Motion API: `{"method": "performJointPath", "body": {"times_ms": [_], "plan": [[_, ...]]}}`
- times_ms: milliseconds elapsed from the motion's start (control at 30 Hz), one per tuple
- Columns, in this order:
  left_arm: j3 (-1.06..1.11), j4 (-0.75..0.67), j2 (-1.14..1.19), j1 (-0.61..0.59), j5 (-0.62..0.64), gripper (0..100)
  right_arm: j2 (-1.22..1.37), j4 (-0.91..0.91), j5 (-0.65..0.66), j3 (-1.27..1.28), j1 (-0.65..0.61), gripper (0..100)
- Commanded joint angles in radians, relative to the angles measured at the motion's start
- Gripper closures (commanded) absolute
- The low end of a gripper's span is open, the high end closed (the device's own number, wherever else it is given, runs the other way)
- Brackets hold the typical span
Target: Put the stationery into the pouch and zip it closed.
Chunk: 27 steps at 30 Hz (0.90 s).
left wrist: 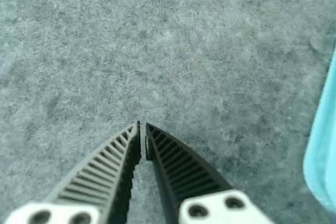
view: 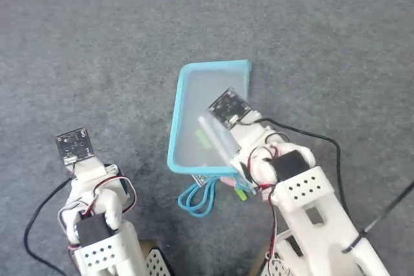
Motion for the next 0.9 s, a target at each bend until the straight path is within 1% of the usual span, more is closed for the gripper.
{"method": "performJointPath", "body": {"times_ms": [0, 100, 167, 233, 333, 533, 600, 667, 867], "plan": [[-0.005, 0.008, -0.017, -0.006, -0.003, 99, 0.005, -0.007, -0.032, -0.025, 0.016, 73.8], [-0.005, 0.008, -0.017, -0.006, -0.003, 99, -0.019, 0.134, -0.058, -0.074, 0.004, 73.6], [-0.005, 0.008, -0.017, -0.006, -0.003, 99, -0.056, 0.209, -0.054, -0.086, -0.045, 73.6], [-0.005, 0.008, -0.017, -0.006, -0.003, 99, -0.076, 0.248, -0.018, -0.072, -0.099, 73.6], [-0.005, 0.008, -0.017, -0.006, -0.003, 99, -0.074, 0.223, 0.006, -0.009, -0.148, 73.6], [-0.005, 0.008, -0.017, -0.006, -0.003, 99, 0.073, 0.124, 0.002, -0.003, -0.145, 73.5], [-0.005, 0.008, -0.017, -0.006, -0.003, 99, 0.15, 0.084, -0.031, -0.035, -0.122, 73.5], [-0.005, 0.008, -0.017, -0.006, -0.003, 99, 0.232, 0.054, -0.048, -0.092, -0.073, 73.5], [-0.005, 0.008, -0.017, -0.006, -0.003, 99, 0.441, -0.01, -0.052, -0.29, 0.085, 73.5]]}}
